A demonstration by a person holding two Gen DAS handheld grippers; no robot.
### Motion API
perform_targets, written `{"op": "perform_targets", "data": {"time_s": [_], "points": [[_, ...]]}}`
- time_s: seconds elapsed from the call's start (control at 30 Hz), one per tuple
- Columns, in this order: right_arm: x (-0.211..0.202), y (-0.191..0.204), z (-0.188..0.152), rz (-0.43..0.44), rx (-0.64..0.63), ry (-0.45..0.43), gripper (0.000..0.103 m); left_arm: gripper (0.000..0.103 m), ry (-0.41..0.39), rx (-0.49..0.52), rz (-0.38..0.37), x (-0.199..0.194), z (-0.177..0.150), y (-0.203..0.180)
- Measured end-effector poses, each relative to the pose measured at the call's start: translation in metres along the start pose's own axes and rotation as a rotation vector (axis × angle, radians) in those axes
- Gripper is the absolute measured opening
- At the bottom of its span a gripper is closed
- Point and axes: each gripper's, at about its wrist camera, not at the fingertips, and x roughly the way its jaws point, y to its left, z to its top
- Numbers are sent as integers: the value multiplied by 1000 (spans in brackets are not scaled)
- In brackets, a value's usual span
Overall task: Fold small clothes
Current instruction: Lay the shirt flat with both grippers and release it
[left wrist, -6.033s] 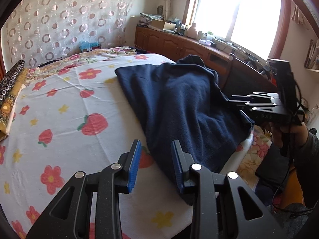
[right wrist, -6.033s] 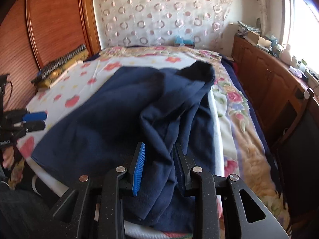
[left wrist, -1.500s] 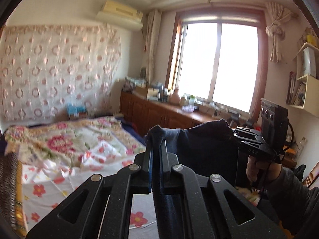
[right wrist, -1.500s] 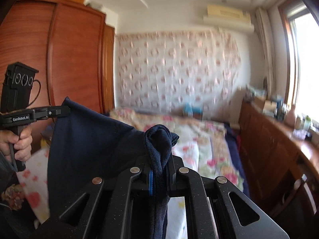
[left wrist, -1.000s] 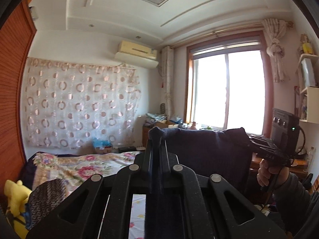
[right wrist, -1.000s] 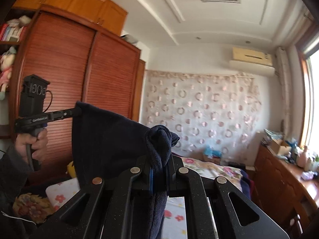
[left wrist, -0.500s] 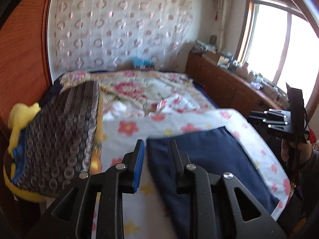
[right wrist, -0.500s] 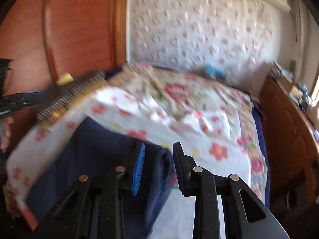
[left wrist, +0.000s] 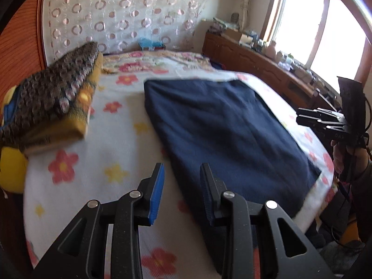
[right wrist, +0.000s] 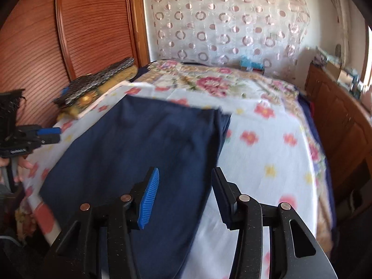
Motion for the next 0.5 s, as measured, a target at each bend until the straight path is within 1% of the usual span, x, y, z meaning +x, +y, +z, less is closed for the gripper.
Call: {"op": "perform_targets", "data": {"time_s": [0.07, 0.17, 0.23, 0.37, 0.5], "points": [[-9, 4, -18, -6, -4, 6, 49, 32, 19, 5, 4, -3, -14, -6], [-9, 4, -29, -20, -7, 35, 49, 32, 43, -17, -3, -10, -36, -10], [-13, 5, -36, -6, -1, 45, 49, 32, 38, -29, -16, -17, -47, -13], [-9, -2, -35, 12, 27, 73, 49, 32, 44, -64, -25, -23, -62, -15], [-18, -4, -41, 1, 54, 82, 49, 32, 46, -53, -27, -23, -70, -21]]}}
